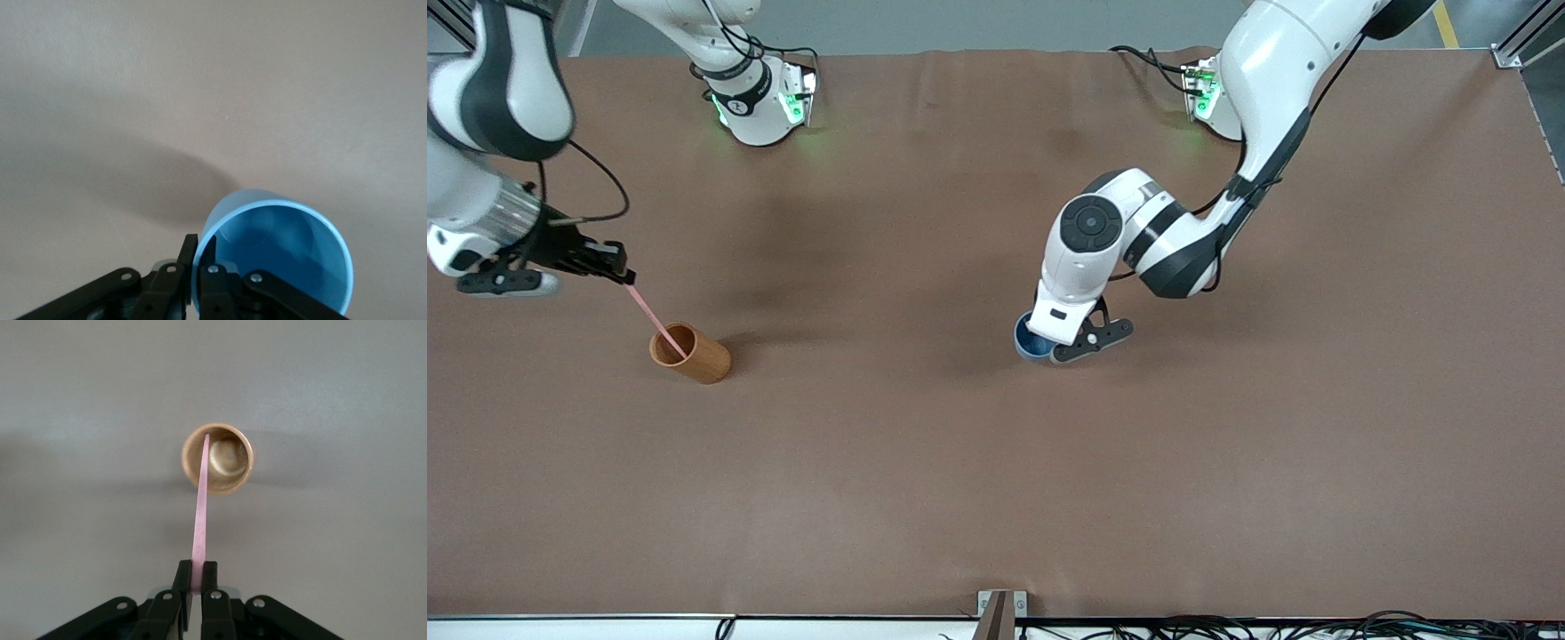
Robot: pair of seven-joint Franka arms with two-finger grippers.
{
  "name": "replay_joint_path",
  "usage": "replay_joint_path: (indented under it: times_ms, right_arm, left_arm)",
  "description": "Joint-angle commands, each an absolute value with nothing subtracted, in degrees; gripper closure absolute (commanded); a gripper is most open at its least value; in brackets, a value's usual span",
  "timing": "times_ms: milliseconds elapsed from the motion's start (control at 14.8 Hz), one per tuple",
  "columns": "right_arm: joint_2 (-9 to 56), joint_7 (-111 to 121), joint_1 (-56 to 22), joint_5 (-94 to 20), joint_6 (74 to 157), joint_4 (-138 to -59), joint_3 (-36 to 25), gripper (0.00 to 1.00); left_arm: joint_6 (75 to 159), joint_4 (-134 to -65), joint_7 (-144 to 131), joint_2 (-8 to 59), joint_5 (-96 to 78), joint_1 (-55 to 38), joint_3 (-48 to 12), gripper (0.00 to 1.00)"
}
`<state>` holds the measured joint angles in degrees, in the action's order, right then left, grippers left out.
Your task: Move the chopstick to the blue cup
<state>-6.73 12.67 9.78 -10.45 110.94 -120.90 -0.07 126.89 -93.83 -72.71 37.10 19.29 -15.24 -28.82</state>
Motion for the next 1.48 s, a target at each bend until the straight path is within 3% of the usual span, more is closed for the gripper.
replay_joint_path:
  times_ms: [0,270,405,540,675,810,877,1282,1417]
  right_arm:
    - [-5.2,11.5,11.5,-10.9,100.4,-110.4,0.4,0.99]
    - [-0.4,4.2,10.1,-7.3,86.1,-95.3,0.8,0.99]
    - [1.0,-2.4,5.8,-6.8,84.5,-92.6,0.9,0.99]
    - [3.1,-10.5,1.4,-6.7,84.4,-89.8,0.9,0.99]
    - [6.0,-20.0,-3.6,-7.3,83.5,-84.5,0.9,0.99]
    - [9.6,-29.7,-9.0,-7.4,80.5,-79.0,1.0,0.99]
    - [11.5,-34.2,-11.9,-7.5,80.3,-75.9,1.0,0.99]
    - [20.1,-54.4,-24.1,-15.3,83.1,-67.2,1.1,0.99]
    - [22.2,-60.9,-29.1,-16.5,87.9,-66.8,1.1,0.99]
  left_arm:
    - [126.0,-91.1,-74.9,39.9,22.3,-15.3,-30.1,1.00]
    - [126.0,-91.1,-75.1,40.9,23.5,-15.3,-30.2,0.97]
    - [126.4,-91.3,-76.0,41.5,23.8,-15.3,-30.2,0.93]
    - [126.5,-91.3,-76.1,41.7,23.8,-15.3,-30.3,0.82]
    - [126.5,-91.4,-76.0,41.5,23.7,-15.0,-30.5,0.56]
    - [125.6,-91.4,-75.7,39.8,23.6,-13.8,-31.5,0.10]
    - [123.9,-91.6,-75.6,38.2,23.6,-13.1,-31.6,0.00]
    - [114.5,-91.2,-63.3,26.0,18.9,-8.2,-30.9,0.00]
    - [111.4,-91.3,-50.0,20.7,12.0,-7.7,-24.6,0.00]
